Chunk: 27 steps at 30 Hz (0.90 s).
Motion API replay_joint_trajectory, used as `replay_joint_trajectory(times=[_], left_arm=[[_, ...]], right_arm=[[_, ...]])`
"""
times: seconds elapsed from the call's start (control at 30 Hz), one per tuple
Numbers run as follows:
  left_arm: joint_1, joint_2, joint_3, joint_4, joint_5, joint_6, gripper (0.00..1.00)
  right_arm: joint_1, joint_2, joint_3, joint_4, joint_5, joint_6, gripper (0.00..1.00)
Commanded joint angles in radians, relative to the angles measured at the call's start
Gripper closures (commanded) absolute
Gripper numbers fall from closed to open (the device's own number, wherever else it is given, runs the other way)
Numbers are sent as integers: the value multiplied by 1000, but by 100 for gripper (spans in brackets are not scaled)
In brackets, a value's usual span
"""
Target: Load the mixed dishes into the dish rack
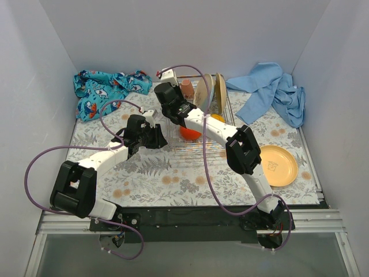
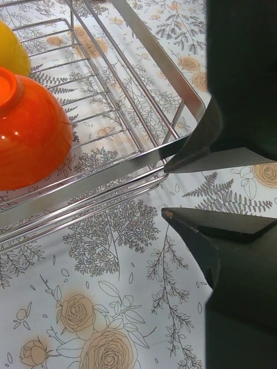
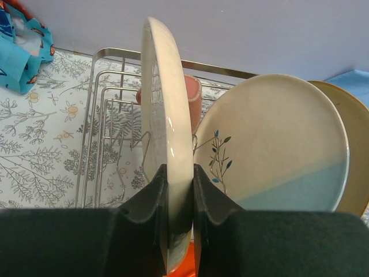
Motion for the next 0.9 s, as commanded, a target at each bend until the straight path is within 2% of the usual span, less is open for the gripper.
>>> replay_joint_trajectory(times=[0.0, 0.1, 0.2, 0.3, 0.57, 0.77, 0.87], left_arm=[[-1, -48, -7, 23, 7, 2, 69], [-1, -51, -6, 27, 8, 0, 68], [-1, -56, -7, 29, 8, 0, 67], [-1, -65, -15, 32, 11, 2, 67], [-1, -87, -33, 44, 19, -3, 64], [9, -104, -23, 23, 19, 2, 52], [21, -116, -12, 1, 14, 2, 48]], right_arm=[[-3, -71, 4, 101, 44, -3, 93], [-3, -82, -16, 103, 38, -24, 79], [-3, -102, -43, 101, 29, -38, 71], [-6, -119, -50, 101, 33, -47, 68], [-3, -162, -22, 83, 47, -95, 67], [-3, -281, -46, -120, 7, -112, 63], [-23, -409, -164, -285, -46, -95, 60]])
